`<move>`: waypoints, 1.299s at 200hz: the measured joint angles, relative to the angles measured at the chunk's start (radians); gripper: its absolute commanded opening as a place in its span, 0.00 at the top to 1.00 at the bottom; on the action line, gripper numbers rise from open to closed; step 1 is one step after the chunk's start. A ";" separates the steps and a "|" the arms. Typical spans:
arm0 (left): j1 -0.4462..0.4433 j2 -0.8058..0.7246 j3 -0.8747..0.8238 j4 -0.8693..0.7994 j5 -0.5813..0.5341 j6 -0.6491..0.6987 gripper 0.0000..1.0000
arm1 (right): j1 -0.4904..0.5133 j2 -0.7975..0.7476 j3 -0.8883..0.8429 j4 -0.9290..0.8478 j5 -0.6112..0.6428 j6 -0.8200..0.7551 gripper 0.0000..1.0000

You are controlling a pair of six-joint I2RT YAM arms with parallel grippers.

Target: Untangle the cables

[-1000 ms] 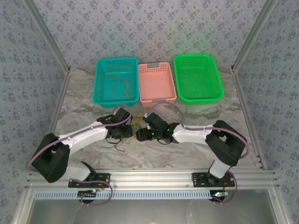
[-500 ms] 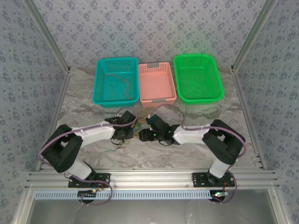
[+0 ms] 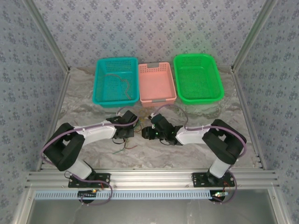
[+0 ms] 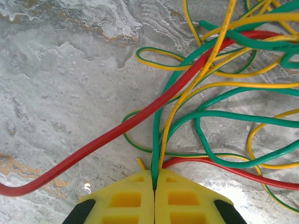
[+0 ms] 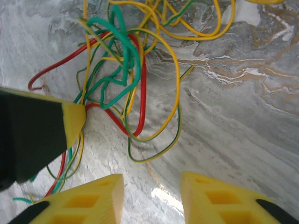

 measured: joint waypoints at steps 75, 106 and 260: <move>0.000 -0.014 -0.016 0.048 0.056 0.086 1.00 | -0.032 0.134 0.087 0.110 -0.043 0.075 0.98; 0.006 -0.030 -0.016 0.044 0.063 0.111 1.00 | -0.037 0.121 0.081 0.097 -0.020 0.078 1.00; 0.021 -0.078 0.084 -0.064 0.031 0.296 1.00 | -0.240 -0.444 0.009 -0.367 0.063 -0.137 1.00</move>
